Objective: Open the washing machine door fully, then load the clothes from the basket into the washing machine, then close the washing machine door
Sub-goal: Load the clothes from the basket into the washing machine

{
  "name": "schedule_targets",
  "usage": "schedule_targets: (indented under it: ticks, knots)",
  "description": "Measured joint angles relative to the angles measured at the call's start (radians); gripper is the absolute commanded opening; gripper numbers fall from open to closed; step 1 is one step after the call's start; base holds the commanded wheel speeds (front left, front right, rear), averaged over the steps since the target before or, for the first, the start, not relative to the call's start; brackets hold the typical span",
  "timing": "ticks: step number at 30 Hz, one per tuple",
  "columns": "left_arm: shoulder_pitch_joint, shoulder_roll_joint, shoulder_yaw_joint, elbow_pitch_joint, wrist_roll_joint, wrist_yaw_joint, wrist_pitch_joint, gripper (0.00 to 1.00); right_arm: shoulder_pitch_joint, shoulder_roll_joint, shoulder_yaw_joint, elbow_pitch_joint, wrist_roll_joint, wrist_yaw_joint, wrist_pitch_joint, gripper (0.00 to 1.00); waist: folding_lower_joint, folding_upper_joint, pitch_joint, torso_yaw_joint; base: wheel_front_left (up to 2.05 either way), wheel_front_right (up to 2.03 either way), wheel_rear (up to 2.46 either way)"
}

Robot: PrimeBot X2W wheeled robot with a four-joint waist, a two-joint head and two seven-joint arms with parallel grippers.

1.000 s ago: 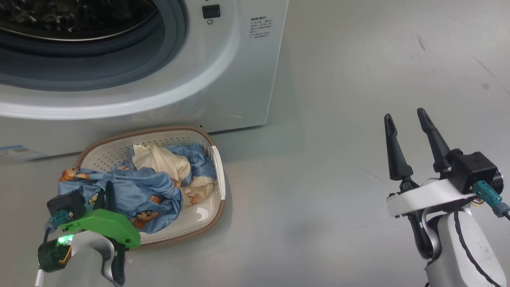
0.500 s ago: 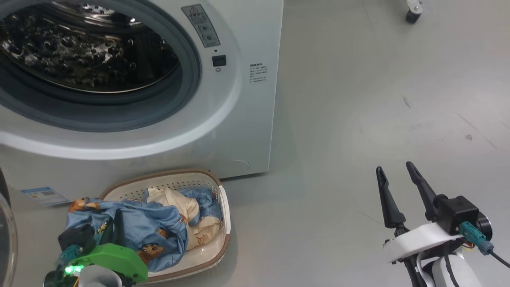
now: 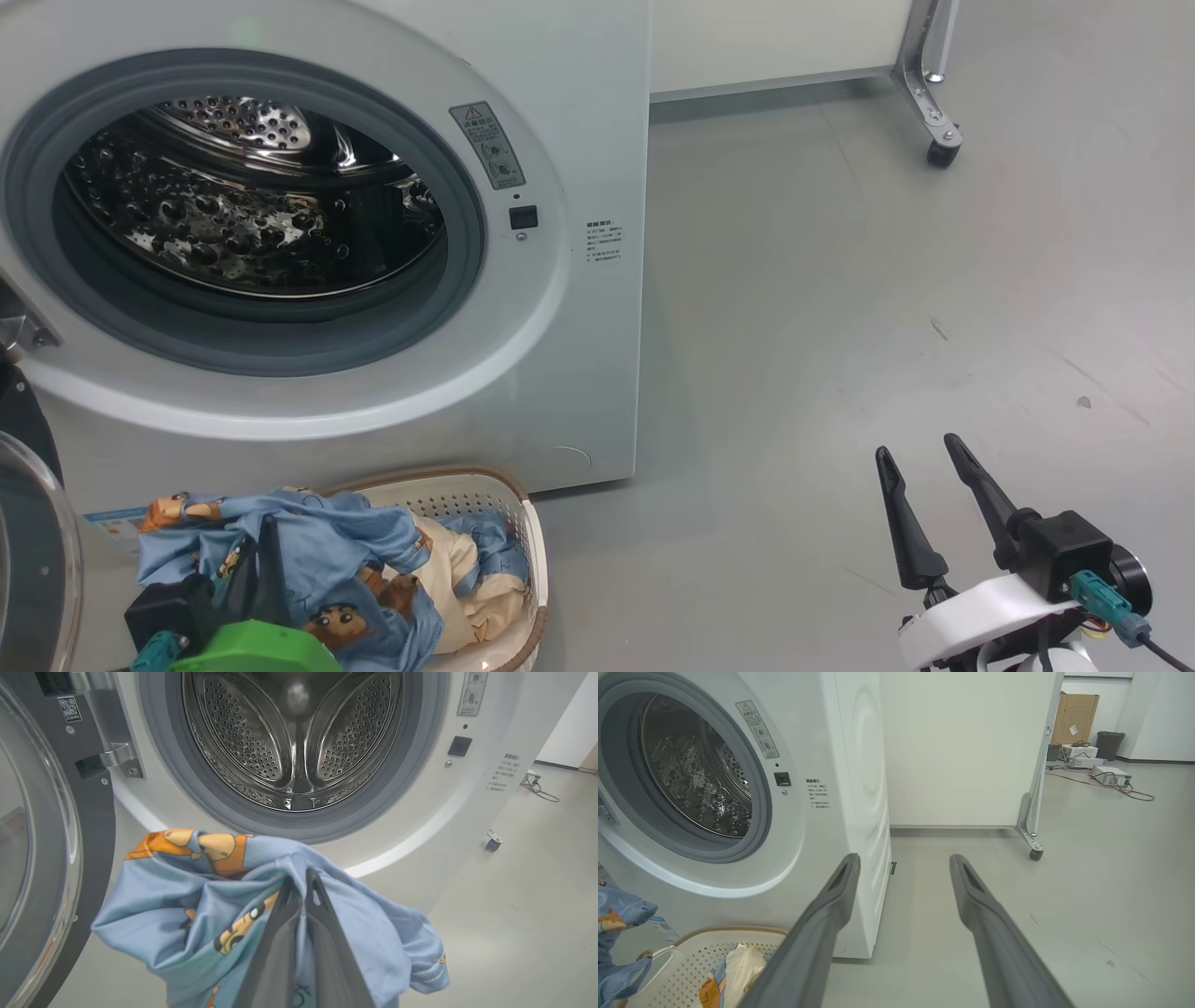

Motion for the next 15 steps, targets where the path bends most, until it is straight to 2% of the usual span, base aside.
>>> schedule_targets:
  ticks: [15]
  knots:
    - [0.121, 0.001, -0.002, -0.139, 0.007, 0.034, 0.0, 0.0, 0.021, -0.002, 0.025, -0.022, -0.005, 0.0, 0.0, 1.0, 0.0, 0.0, -0.01, 0.0, 0.0, 0.0, 0.0]
